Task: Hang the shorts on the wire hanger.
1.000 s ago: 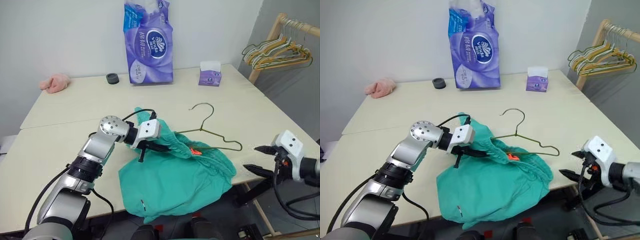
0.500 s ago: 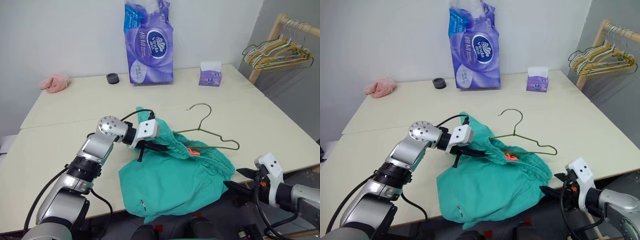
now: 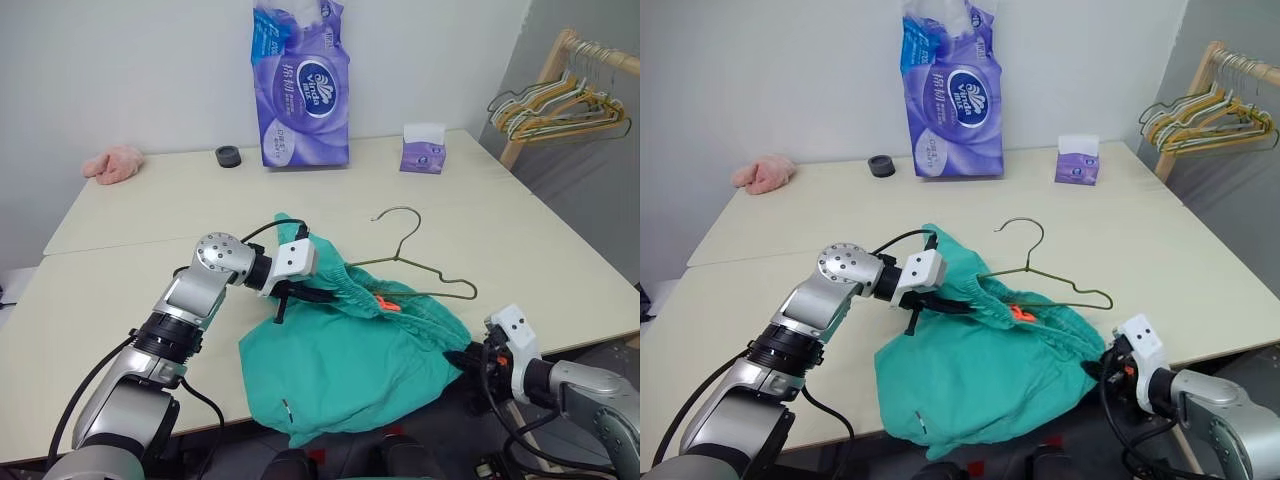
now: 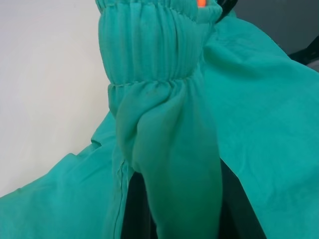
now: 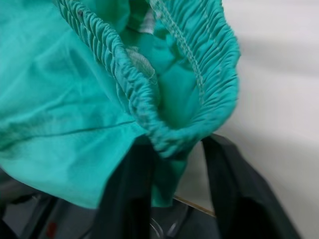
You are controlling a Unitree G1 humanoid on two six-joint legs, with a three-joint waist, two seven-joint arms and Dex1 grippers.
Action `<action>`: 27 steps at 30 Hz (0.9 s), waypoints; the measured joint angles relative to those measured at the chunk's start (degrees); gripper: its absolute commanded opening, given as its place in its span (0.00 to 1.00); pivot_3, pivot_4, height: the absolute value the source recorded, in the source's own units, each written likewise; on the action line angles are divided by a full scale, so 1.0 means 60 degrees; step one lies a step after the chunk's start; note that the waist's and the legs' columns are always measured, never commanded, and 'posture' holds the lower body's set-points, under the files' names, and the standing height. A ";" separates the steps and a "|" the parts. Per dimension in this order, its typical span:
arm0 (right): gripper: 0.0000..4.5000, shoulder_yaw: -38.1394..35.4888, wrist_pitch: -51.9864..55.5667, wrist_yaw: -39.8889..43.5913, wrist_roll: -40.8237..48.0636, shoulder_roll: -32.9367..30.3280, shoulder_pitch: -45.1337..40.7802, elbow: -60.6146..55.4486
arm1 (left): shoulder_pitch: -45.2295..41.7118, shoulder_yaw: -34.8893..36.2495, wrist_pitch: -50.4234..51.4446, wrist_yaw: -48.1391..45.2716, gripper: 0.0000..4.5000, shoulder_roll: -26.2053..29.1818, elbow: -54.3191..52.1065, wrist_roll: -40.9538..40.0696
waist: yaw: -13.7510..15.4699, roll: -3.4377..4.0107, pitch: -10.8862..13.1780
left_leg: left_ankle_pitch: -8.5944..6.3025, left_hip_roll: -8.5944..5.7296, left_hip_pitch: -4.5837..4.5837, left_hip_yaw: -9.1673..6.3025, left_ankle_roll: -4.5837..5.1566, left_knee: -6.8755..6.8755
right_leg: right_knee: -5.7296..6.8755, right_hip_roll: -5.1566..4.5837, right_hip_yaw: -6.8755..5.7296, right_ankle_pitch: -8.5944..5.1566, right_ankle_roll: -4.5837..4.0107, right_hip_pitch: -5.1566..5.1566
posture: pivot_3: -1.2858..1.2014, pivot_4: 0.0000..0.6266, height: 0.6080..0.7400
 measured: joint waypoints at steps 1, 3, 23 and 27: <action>0.06 0.0008 -0.0130 -0.0023 -0.0092 -0.0005 -0.0004 0.0047 | 0.0001 0.0002 -0.0001 0.0046 0.00 0.0000 0.0000 -0.0002 | 0.0000 0.0001 0.0000 | 0.0000 0.0000 0.0000 0.0000 0.0000 0.0000 | 0.0001 0.0000 0.0001 0.0000 0.0000 0.0000 | 0.46 0.08 1.00; 0.00 0.0031 -0.0363 -0.0021 -0.0207 -0.0071 -0.0069 0.0105 | 0.0001 0.0005 -0.0002 0.0123 0.00 -0.0001 0.0000 -0.0008 | 0.0001 0.0001 0.0000 | 0.0000 0.0000 0.0000 0.0000 0.0000 0.0000 | 0.0001 0.0000 0.0001 0.0000 0.0000 0.0000 | 0.46 0.08 1.00; 0.00 -0.0368 -0.1413 0.0696 -0.0271 -0.1189 -0.0595 0.1167 | 0.0541 0.0031 0.0186 -0.0493 0.00 0.0859 -0.0750 -0.0179 | 0.0007 0.0001 0.0001 | 0.0000 0.0000 0.0001 0.0005 0.0001 -0.0001 | -0.0002 0.0005 0.0004 -0.0002 0.0003 0.0002 | 0.45 0.08 1.00; 0.00 -0.0370 -0.1438 0.0785 -0.0275 -0.1403 -0.0579 0.0936 | 0.0450 -0.0095 -0.0324 -0.0260 0.00 0.0720 -0.0338 0.0301 | 0.0001 0.0001 0.0000 | 0.0000 0.0000 0.0001 0.0005 0.0001 -0.0001 | -0.0003 0.0004 0.0005 0.0000 0.0001 0.0002 | 0.45 0.08 1.00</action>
